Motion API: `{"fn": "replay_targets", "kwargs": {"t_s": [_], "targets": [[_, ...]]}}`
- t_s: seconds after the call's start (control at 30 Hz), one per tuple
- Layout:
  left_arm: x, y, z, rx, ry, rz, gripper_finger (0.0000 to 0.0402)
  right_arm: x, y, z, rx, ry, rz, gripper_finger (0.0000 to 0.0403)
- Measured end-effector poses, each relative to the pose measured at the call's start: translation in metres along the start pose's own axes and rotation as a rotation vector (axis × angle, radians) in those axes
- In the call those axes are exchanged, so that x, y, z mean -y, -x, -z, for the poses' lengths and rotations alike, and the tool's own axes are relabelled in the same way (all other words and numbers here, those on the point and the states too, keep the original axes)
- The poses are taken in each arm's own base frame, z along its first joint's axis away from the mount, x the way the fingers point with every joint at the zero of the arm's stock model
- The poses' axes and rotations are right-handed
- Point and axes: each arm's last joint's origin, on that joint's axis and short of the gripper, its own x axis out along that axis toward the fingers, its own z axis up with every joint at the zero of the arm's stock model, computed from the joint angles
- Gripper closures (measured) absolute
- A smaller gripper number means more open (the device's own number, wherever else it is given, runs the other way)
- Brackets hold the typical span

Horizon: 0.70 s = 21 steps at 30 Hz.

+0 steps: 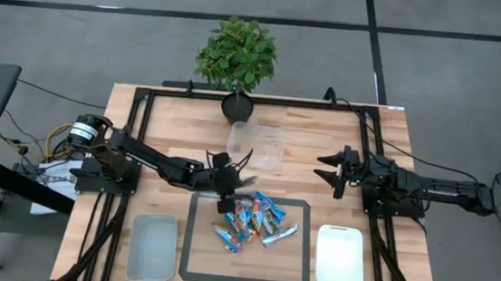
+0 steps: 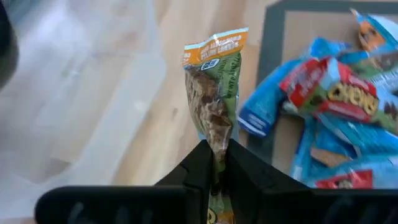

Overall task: Pick and place Granola Bars by type
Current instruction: Put the orange granola bar into the transparent bin

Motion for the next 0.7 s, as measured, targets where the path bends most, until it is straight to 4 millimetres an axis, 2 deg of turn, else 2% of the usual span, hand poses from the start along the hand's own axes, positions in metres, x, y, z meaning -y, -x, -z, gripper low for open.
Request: {"fn": "replay_targets", "kwargs": {"t_s": [0.2,0.4,0.57,0.7], "targets": [[-0.011,0.01,-0.021,0.167,-0.058,-0.158,0.0384,0.0,0.0,0.0,0.0,0.0,0.001,0.0163],[-0.046,0.005,-0.042,0.308,-0.039,-0.243,0.0376,0.0,0.0,0.0,0.0,0.0,0.001,0.0163],[-0.086,-0.007,-0.041,0.278,-0.01,-0.214,0.0375,0.0,0.0,0.0,0.0,0.0,0.001,0.0163],[-0.111,-0.014,-0.029,0.153,-0.021,-0.188,0.0375,0.0,0.0,0.0,0.001,0.0,0.001,0.0163]]}}
